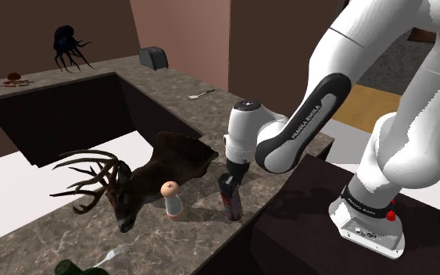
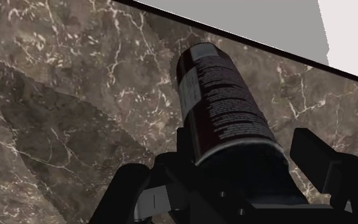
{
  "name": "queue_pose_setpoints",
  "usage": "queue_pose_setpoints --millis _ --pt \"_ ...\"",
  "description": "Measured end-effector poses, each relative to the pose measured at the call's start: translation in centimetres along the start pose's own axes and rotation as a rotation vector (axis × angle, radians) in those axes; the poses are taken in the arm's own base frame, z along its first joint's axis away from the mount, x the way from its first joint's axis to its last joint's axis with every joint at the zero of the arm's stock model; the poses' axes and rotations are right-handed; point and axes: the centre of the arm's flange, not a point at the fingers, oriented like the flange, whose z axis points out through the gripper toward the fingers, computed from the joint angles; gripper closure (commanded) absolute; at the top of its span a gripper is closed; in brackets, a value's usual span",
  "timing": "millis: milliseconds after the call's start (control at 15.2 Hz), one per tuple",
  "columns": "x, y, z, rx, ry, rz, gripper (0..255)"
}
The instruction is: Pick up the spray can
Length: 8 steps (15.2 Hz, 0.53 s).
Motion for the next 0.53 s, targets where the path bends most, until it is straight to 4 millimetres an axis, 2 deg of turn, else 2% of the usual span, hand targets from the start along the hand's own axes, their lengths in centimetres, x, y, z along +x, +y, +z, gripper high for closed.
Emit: queue_pose_setpoints --millis 528 --pt "0.2 -0.3 -3.9 0.000 0.000 0.000 255"
